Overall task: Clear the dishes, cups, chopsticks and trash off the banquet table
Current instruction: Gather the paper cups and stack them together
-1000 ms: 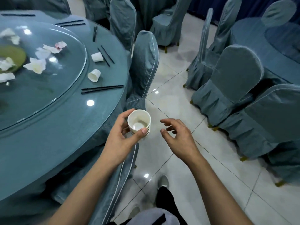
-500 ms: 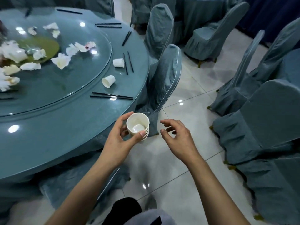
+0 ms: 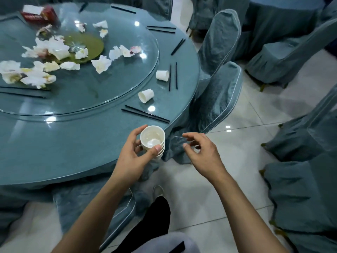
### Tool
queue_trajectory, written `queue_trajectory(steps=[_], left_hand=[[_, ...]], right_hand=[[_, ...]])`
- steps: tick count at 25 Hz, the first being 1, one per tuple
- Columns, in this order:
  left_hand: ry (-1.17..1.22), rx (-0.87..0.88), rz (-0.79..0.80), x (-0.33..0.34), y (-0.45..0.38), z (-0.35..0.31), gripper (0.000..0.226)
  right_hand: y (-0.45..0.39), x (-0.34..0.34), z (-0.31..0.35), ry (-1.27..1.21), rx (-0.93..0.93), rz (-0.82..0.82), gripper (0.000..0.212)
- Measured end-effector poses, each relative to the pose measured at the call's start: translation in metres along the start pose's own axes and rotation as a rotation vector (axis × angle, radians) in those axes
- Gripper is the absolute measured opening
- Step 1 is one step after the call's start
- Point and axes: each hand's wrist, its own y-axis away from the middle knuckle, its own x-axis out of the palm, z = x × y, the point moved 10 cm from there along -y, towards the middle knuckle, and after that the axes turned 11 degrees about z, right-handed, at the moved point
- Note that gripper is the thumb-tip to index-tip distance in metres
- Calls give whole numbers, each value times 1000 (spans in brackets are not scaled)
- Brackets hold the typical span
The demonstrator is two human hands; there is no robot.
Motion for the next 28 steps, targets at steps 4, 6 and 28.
queue_trajectory(steps=[4, 6, 28], left_hand=[[2, 10, -92, -24, -36, 4, 63], [-17, -4, -133, -40, -54, 5, 65], [-16, -167, -457, -131, -144, 65, 66]], right_hand=[[-58, 5, 4, 46, -23, 95, 27], [-92, 9, 9, 58, -34, 136, 27], [-304, 82, 17, 257, -50, 395, 21]])
